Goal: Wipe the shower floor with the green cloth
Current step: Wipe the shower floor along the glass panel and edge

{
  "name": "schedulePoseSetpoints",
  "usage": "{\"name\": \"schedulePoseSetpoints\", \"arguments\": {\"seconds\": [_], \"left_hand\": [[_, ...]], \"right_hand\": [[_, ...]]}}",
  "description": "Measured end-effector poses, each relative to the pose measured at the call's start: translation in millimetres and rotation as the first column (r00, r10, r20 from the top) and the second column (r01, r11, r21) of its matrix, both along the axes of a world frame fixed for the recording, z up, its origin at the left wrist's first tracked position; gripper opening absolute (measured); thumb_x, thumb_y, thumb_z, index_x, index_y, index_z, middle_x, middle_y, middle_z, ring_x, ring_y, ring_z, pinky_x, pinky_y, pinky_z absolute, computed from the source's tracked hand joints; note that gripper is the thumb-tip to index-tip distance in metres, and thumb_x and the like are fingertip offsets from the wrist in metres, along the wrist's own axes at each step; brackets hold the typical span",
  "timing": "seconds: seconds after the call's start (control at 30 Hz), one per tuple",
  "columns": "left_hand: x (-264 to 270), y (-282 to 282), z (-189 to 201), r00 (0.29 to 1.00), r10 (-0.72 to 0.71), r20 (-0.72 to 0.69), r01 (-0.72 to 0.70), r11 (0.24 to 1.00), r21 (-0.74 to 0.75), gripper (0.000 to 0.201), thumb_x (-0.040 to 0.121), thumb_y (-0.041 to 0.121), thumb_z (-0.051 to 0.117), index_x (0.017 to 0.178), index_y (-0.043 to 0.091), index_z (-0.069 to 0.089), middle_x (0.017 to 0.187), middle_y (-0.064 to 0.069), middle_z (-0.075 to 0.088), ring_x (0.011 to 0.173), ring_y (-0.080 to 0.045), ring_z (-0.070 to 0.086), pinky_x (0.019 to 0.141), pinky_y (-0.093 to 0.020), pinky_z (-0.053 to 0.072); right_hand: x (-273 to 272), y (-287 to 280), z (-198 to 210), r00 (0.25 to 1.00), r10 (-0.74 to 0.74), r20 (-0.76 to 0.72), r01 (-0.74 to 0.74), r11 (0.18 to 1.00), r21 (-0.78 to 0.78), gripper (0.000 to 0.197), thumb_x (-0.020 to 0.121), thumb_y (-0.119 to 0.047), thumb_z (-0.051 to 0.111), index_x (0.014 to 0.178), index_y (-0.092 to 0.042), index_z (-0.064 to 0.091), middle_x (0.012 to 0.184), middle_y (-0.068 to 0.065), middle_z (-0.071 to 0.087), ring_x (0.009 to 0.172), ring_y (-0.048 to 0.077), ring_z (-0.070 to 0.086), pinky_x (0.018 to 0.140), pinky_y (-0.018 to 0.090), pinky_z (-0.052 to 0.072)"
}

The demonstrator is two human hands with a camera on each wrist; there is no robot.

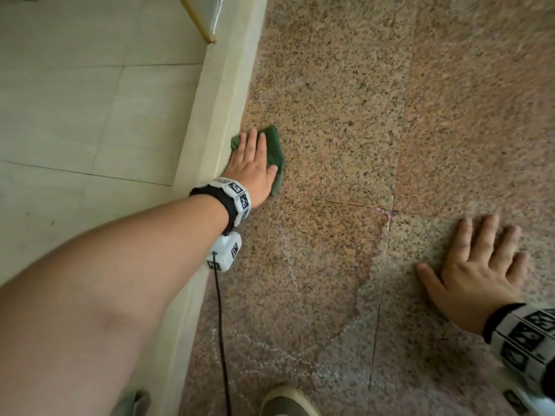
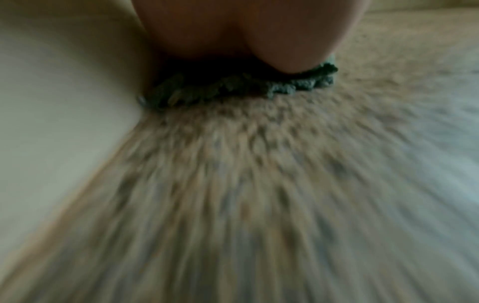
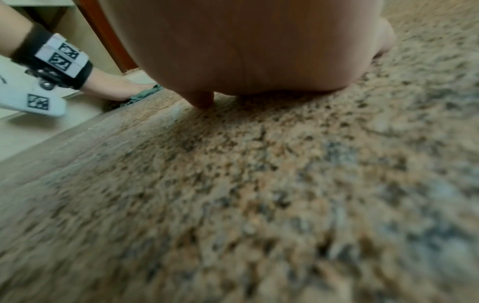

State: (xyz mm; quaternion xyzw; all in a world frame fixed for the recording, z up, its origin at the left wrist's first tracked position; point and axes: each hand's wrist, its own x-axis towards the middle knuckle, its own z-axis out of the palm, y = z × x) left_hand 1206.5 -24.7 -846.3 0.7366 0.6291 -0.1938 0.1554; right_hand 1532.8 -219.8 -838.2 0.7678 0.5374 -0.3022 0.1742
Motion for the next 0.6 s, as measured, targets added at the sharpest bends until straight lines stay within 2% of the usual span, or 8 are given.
{"name": "schedulePoseSetpoints", "arguments": {"seconds": [0.13,0.33,0.4,0.5,0.6], "left_hand": [[11,36,2,0.999,0.034,0.037,-0.034,0.999,0.018,0.068,0.105,0.039,0.023,0.155,0.007,-0.009,0.163,-0.012,-0.016,0.150,-0.025,-0.015,0.121,-0.036,-0.007],[22,27,10,0.983,0.157,0.094,-0.162,0.985,0.057,0.067,0.105,0.032,0.030,0.155,0.002,-0.002,0.163,-0.013,-0.012,0.151,-0.024,-0.009,0.122,-0.032,-0.005],[24,8,10,0.974,0.207,0.092,-0.213,0.975,0.064,0.068,0.104,0.033,0.031,0.155,0.001,-0.002,0.163,-0.014,-0.011,0.151,-0.026,-0.007,0.122,-0.033,-0.004],[18,-41,3,0.977,0.210,0.036,-0.213,0.972,0.095,0.070,0.103,0.036,0.030,0.154,0.001,-0.002,0.163,-0.016,-0.010,0.151,-0.027,-0.008,0.123,-0.037,-0.002],[2,-93,1,0.979,0.203,-0.012,-0.202,0.978,0.058,0.071,0.103,0.038,0.026,0.154,0.002,-0.007,0.162,-0.014,-0.018,0.150,-0.027,-0.014,0.122,-0.036,-0.006]], "right_hand": [[1,0,-3,1.000,0.005,0.008,-0.005,1.000,0.019,0.100,0.086,-0.071,0.028,0.150,-0.012,-0.021,0.156,0.016,-0.030,0.142,0.040,-0.028,0.116,0.057,-0.006],[1,0,-3,1.000,-0.012,0.005,0.012,1.000,0.003,0.101,0.085,-0.072,0.027,0.149,-0.014,-0.025,0.155,0.015,-0.032,0.142,0.040,-0.029,0.117,0.056,-0.005],[1,1,0,1.000,-0.015,-0.006,0.015,1.000,-0.016,0.100,0.086,-0.072,0.025,0.148,-0.014,-0.027,0.154,0.015,-0.034,0.141,0.040,-0.030,0.117,0.057,-0.005],[2,2,0,1.000,-0.009,-0.012,0.009,1.000,-0.014,0.100,0.086,-0.072,0.024,0.148,-0.014,-0.028,0.154,0.015,-0.035,0.141,0.041,-0.030,0.117,0.057,-0.004],[2,1,0,1.000,-0.011,-0.017,0.011,1.000,0.010,0.101,0.085,-0.072,0.027,0.149,-0.014,-0.025,0.155,0.015,-0.033,0.142,0.041,-0.029,0.116,0.057,-0.005]]}}
